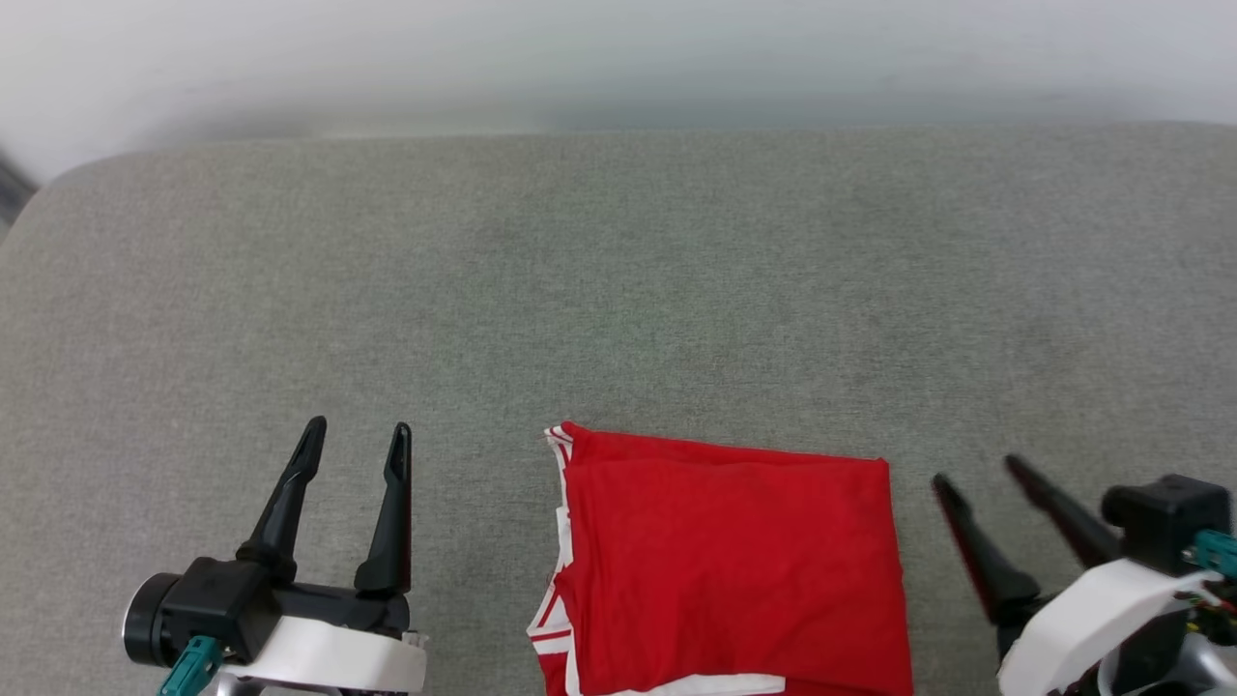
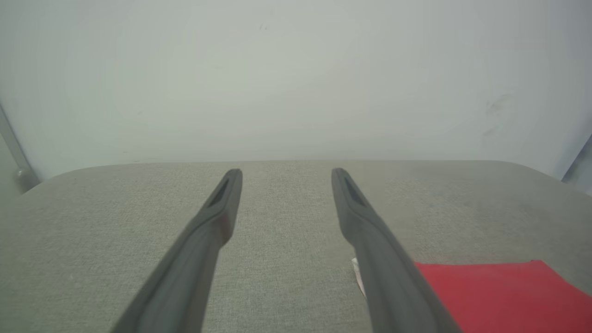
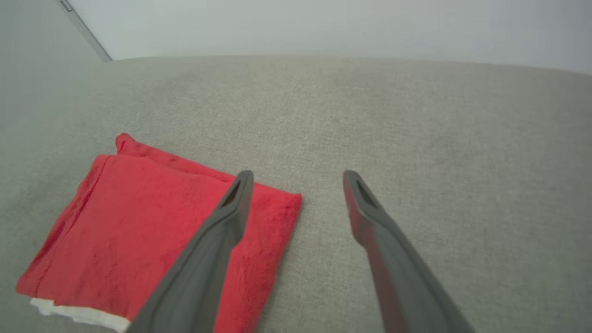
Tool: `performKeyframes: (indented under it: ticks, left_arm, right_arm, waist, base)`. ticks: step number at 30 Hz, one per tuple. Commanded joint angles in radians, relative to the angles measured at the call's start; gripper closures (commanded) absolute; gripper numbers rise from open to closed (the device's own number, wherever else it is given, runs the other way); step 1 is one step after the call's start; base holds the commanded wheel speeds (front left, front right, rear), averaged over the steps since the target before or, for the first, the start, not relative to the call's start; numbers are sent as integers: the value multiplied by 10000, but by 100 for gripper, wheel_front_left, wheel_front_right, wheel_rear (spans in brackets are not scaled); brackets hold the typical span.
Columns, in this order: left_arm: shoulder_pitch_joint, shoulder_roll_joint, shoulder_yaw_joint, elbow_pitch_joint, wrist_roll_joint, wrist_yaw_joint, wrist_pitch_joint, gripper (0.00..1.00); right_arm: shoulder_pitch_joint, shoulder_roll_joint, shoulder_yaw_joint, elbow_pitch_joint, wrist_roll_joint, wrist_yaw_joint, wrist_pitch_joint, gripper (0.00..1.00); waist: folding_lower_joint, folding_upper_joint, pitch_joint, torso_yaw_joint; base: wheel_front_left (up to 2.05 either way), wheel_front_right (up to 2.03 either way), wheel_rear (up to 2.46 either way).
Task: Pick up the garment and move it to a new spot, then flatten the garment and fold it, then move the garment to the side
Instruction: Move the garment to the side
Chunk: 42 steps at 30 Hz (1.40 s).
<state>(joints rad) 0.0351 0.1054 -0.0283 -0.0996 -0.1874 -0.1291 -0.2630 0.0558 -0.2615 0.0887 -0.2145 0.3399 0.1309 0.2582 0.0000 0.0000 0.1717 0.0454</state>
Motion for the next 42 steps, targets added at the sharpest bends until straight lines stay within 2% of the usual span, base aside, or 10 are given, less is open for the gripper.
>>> performKeyframes:
  ticks: [1,7,11,19,28,29,30,34,38,42]
  left_arm:
    - [-128,1,-15,28,50,-12,-20,0]
    - [-332,-14,-173,117,34,-11,-20,0]
    - [-452,-44,-307,190,44,-11,-20,0]
    - [-655,-101,-521,290,46,-11,-20,0]
    - [-791,-129,-550,350,80,-12,-20,0]
    - [-812,-137,-568,360,94,-11,-20,0]
    - [-810,-140,-579,367,92,-12,-20,0]
    - [-764,-136,-516,395,102,-11,-20,0]
    - [-765,-28,-659,417,99,-12,-20,0]
    - [-839,93,-731,412,60,-12,-20,0]
  right_arm:
    - [4,-3,121,-153,354,-4,556,0]
    - [-126,-183,250,-203,787,-4,3190,0]
    - [-96,234,40,-39,678,-4,4654,0]
    - [-484,913,-118,798,543,-3,5673,0]
    - [-705,1006,893,2488,112,7,5711,0]
    - [-774,930,1097,2724,21,10,5547,81]
    - [-807,867,1191,2825,-32,10,5463,100]
    - [-956,612,1292,2906,-282,-12,5066,100]
    - [-1406,265,1439,2835,-327,-15,4709,100]
    - [-2049,-857,2131,2680,-817,-58,4594,100]
  waist:
    - [0,0,118,96]
    - [0,0,396,422]
    - [0,0,571,679]
    - [0,0,876,1092]
    - [0,0,1001,1354]
    - [0,0,1010,1356]
    - [0,0,1000,1346]
    - [0,0,931,1223]
    - [0,0,857,800]
    - [0,0,922,-49]
  base:
    - [0,0,0]
    - [0,0,0]
    - [0,0,0]
    - [0,0,0]
    - [0,0,0]
    - [0,0,0]
    - [0,0,0]
    - [0,0,0]
    - [0,0,0]
    - [0,0,0]
